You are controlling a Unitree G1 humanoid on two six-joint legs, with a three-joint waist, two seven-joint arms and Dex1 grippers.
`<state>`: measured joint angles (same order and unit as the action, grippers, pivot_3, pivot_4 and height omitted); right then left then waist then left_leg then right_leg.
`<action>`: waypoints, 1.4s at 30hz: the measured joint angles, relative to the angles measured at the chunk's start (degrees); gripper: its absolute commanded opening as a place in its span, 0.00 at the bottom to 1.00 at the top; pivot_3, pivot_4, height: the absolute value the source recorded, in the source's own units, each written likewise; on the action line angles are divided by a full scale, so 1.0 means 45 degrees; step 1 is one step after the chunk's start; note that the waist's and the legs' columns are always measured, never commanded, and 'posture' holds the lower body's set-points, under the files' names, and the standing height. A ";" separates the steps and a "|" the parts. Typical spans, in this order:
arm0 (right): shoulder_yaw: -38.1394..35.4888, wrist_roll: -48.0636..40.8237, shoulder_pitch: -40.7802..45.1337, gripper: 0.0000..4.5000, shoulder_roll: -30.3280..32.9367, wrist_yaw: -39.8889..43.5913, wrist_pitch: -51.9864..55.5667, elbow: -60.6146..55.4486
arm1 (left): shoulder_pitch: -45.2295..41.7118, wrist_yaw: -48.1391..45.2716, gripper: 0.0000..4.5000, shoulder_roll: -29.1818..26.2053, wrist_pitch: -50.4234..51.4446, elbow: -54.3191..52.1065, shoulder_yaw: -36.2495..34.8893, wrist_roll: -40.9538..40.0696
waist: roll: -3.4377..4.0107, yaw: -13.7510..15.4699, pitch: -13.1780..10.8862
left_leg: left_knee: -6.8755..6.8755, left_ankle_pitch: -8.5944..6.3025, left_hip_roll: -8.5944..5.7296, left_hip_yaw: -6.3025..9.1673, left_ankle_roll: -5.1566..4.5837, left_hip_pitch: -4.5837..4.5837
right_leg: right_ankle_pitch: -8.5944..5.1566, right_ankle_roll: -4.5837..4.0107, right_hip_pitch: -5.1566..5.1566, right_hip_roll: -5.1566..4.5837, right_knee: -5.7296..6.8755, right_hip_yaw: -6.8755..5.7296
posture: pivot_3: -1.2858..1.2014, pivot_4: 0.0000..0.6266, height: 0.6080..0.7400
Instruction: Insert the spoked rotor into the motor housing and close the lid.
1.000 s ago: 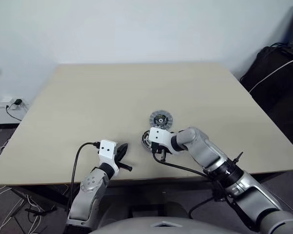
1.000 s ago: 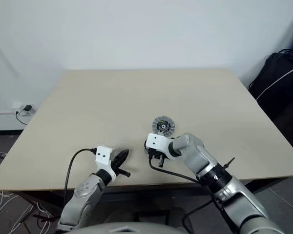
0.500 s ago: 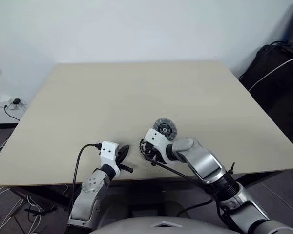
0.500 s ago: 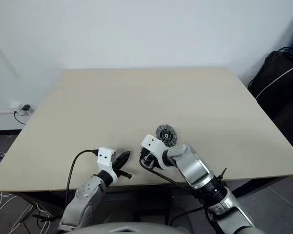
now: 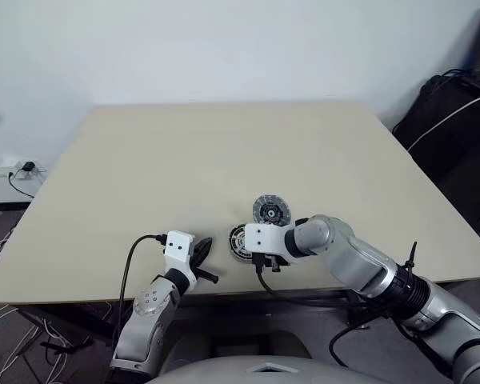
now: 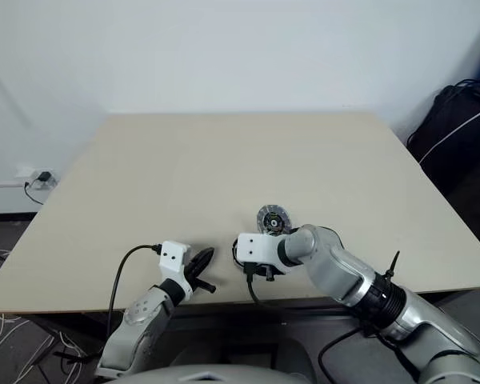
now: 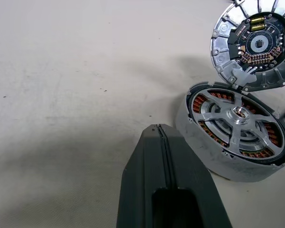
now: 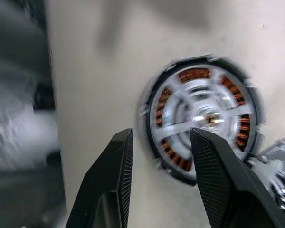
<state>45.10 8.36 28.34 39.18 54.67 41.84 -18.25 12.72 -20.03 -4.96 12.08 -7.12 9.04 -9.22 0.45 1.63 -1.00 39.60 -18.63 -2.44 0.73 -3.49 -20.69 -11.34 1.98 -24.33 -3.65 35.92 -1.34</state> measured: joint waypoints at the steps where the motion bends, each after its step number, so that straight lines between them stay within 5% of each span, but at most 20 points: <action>1: 0.0150 0.0135 0.0000 0.45 0.0107 0.0189 -0.0344 0.0020 | 0.0000 0.0001 0.00 0.0011 0.0000 0.0000 0.0000 -0.0001 | 0.0000 0.0004 0.0000 | 0.0002 0.0000 0.0000 0.0000 -0.0003 0.0000 | 0.0000 0.0000 0.0009 0.0000 0.0000 0.0000 | 0.52 0.00 1.00; 24: 0.0002 0.2191 -0.0004 0.45 -0.0027 0.0835 -0.3340 0.2467 | 0.0037 0.0143 0.00 0.0073 -0.0001 -0.0001 -0.0029 -0.0006 | -0.0010 0.0119 0.0012 | 0.0057 -0.0017 0.0001 0.0002 -0.0041 0.0014 | 0.0026 0.0005 0.0000 -0.0007 0.0001 -0.0002 | 0.52 0.00 1.00; 32: -0.0553 0.2463 -0.0664 0.03 -0.0459 0.0535 -0.3911 0.2514 | 0.0079 0.0168 0.00 0.0078 -0.0005 -0.0001 -0.0018 -0.0101 | -0.0041 0.0119 0.0039 | 0.0063 0.0006 0.0011 0.0003 -0.0041 0.0030 | 0.0054 -0.0011 0.0016 0.0005 0.0003 -0.0008 | 0.52 0.00 1.00; 42: -0.1264 0.2365 -0.1114 0.02 -0.0884 0.0717 -0.2736 0.2173 | 0.0080 0.0152 0.00 0.0070 -0.0004 0.0000 0.0041 -0.0104 | -0.0039 0.0157 0.0038 | 0.0067 0.0014 0.0006 0.0001 -0.0053 0.0021 | 0.0068 -0.0002 0.0008 0.0004 0.0000 -0.0005 | 0.52 0.00 1.00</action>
<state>39.41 19.01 23.33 35.20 57.89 29.53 -8.47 13.08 -19.35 -4.65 12.06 -7.12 9.23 -9.69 0.27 2.34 -0.83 39.90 -18.56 -2.42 0.74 -3.73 -20.60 -11.03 1.97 -24.29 -3.64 35.92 -1.36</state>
